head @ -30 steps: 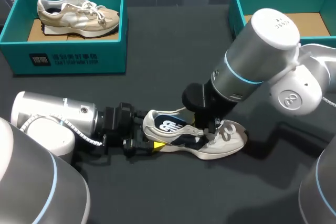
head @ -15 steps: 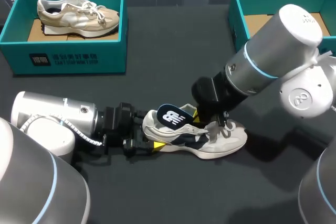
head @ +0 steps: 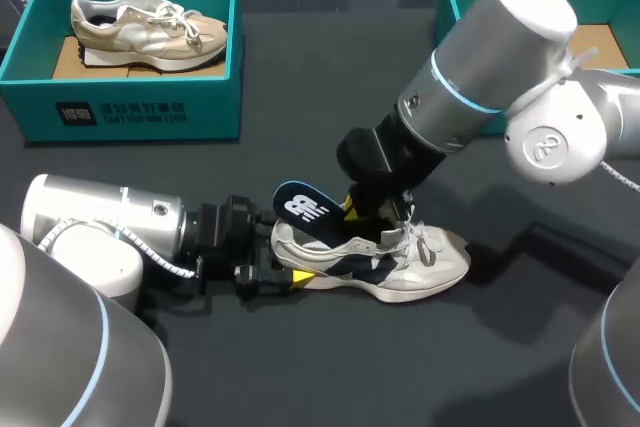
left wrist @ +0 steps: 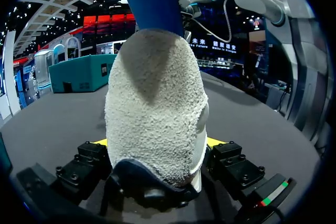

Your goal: Take the shoe out of the shoebox, open the shoe tongue, remove and reinsert the insole, then place the shoe into the shoebox

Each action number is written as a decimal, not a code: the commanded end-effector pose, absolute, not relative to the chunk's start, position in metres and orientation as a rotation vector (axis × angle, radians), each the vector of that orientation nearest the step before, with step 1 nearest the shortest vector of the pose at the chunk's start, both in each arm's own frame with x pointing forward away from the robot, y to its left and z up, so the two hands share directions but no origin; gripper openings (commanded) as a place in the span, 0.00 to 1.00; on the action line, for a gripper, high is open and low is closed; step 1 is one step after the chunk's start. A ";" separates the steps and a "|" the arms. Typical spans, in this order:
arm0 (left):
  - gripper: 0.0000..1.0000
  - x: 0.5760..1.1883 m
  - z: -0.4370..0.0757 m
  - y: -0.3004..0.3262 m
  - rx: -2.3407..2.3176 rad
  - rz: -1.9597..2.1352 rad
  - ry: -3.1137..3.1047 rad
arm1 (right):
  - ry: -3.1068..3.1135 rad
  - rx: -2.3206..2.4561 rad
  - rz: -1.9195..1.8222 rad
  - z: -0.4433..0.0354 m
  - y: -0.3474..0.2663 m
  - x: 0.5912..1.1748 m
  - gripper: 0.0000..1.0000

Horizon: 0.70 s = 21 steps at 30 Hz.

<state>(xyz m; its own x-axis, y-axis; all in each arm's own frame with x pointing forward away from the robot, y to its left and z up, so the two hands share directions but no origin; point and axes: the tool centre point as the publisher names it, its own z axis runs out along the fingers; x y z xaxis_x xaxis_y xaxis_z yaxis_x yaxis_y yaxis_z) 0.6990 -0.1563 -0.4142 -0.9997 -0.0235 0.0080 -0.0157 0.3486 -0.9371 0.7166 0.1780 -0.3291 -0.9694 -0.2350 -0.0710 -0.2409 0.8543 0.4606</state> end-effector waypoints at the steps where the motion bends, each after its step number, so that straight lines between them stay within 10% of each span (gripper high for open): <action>1: 0.00 0.701 -0.417 -0.158 -0.037 -1.785 2.576 | 3.022 -0.373 0.758 -0.329 0.185 0.718 0.00; 9: 0.00 0.701 -0.417 -0.158 -0.037 -1.785 2.576 | 3.050 -0.278 0.843 -0.331 0.186 0.716 0.02; 21: 0.00 0.701 -0.417 -0.158 -0.037 -1.785 2.576 | 3.109 -0.253 0.978 -0.328 0.196 0.720 0.38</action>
<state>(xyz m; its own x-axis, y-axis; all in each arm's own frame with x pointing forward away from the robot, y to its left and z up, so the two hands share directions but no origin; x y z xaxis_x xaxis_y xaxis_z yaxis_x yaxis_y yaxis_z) 0.6990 -0.1564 -0.4142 -0.9997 -0.0233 0.0079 -0.0155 0.3488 -0.9371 0.7139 0.1922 -0.3263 -0.9832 -0.1727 0.0589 -0.1079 0.8105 0.5756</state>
